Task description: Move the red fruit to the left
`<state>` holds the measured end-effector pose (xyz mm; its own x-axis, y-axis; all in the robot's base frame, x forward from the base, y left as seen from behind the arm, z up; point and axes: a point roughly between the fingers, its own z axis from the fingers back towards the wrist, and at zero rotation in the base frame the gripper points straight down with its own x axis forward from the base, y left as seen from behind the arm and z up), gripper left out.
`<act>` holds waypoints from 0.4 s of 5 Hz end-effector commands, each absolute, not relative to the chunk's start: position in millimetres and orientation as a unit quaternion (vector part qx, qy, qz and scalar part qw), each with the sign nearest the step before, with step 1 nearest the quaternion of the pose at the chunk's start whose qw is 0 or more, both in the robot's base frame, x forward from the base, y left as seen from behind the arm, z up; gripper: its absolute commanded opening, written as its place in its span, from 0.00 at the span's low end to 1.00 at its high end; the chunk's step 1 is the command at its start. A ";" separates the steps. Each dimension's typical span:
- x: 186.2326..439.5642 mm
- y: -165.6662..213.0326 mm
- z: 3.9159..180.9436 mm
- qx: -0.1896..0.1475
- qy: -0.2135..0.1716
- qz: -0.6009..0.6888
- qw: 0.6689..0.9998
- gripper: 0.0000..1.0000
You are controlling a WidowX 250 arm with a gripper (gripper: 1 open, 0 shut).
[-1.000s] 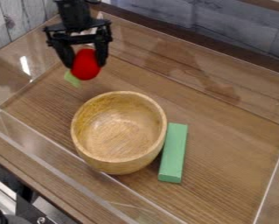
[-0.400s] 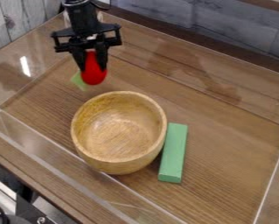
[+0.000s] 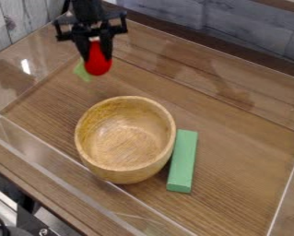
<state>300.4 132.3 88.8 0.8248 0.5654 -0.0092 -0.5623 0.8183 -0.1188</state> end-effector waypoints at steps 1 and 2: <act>315.8 150.2 101.8 -0.049 -0.043 0.310 0.949 0.00; 311.0 167.5 97.8 -0.049 -0.040 0.282 0.957 0.00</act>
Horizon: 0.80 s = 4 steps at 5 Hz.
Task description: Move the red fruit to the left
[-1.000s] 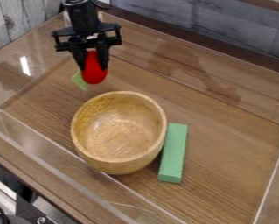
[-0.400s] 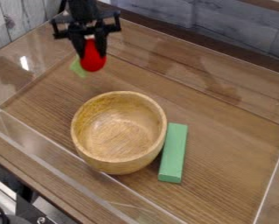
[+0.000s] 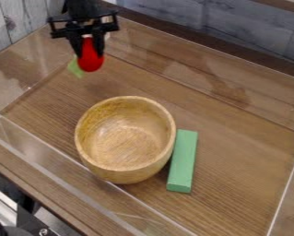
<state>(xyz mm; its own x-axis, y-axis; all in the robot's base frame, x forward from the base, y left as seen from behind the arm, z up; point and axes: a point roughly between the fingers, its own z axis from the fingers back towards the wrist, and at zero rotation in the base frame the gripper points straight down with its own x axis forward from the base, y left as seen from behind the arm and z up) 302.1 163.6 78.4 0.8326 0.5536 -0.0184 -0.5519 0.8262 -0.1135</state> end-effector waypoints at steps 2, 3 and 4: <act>296.6 180.2 79.6 -0.044 -0.032 0.253 0.966 0.00; 288.9 179.8 68.7 -0.043 -0.027 0.251 0.967 0.00; 287.2 176.8 68.1 -0.042 -0.022 0.238 0.970 0.00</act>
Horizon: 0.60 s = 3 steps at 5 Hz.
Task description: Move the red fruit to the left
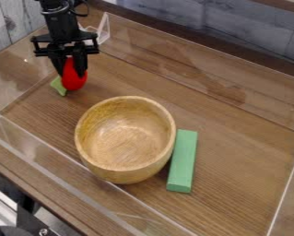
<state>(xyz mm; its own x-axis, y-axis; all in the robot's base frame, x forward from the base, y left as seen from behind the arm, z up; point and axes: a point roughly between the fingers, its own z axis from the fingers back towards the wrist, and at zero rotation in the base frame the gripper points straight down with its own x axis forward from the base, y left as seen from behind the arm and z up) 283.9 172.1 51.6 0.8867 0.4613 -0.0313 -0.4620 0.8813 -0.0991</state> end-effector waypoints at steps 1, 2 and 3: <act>293.2 188.8 67.0 -0.038 -0.019 0.289 0.956 1.00; 298.4 200.5 66.1 -0.034 -0.016 0.339 0.940 1.00; 297.9 192.4 73.6 -0.037 -0.016 0.313 0.949 1.00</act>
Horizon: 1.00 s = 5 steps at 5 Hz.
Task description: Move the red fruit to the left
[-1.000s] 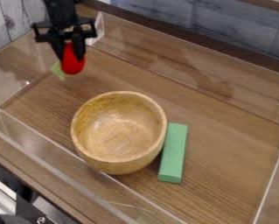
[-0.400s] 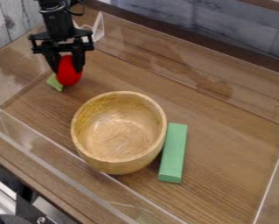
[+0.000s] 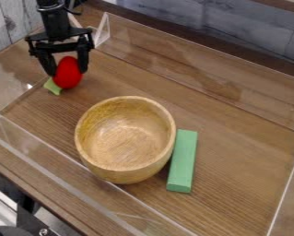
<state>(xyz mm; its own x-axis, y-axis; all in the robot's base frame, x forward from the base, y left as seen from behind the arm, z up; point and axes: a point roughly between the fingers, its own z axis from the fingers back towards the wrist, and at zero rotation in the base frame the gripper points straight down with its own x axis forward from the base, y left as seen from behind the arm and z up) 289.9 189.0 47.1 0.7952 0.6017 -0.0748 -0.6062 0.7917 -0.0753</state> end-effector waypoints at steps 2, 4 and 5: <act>297.1 174.4 101.1 -0.045 -0.021 0.290 0.956 1.00; 299.4 138.6 144.0 -0.051 -0.047 0.274 0.959 1.00; 298.1 124.4 152.1 -0.053 -0.048 0.264 0.962 1.00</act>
<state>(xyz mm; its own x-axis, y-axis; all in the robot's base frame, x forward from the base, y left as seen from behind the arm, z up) 296.9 124.3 131.8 0.8577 0.5142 -0.0005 -0.5105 0.8515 -0.1199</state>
